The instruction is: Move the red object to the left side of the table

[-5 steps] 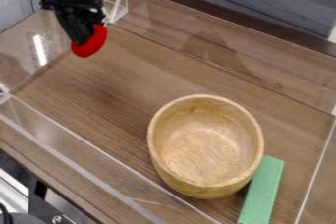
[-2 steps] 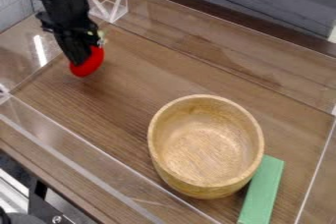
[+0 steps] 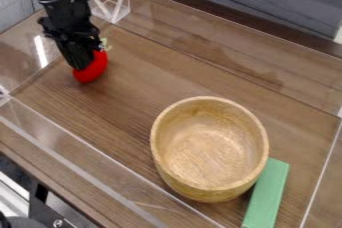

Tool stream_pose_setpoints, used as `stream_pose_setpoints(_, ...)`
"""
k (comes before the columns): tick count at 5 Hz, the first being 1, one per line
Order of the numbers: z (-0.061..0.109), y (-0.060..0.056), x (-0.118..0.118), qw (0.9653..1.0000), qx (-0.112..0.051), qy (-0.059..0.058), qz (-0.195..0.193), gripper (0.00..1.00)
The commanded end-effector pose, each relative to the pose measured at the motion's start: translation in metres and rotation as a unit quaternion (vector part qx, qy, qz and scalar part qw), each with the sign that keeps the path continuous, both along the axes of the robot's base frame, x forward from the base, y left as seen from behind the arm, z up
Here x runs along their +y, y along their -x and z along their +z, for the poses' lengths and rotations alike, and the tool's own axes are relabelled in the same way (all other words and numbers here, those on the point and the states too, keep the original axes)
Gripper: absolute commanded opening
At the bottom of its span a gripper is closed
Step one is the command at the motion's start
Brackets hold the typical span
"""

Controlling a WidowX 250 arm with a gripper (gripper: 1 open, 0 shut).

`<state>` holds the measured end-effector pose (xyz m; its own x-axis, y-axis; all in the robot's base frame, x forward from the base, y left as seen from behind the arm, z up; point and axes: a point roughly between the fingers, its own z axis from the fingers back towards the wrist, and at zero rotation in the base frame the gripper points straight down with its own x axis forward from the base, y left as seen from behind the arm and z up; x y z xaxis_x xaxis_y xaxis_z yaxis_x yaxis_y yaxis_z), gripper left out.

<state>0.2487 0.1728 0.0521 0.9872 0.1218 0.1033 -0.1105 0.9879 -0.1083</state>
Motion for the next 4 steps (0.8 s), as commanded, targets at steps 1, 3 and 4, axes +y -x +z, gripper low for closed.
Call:
stream_pose_setpoints(1, 0.011, -0.004, 0.013, 0.9998, -0.008, -0.015, 0.006, 1.00)
stream_pose_setpoints(3, 0.023, -0.009, 0.011, 0.9999, -0.002, -0.010, 0.008, 1.00)
stream_pose_setpoints(4, 0.029, -0.013, 0.009, 0.9999, -0.002, -0.009, 0.006, 1.00)
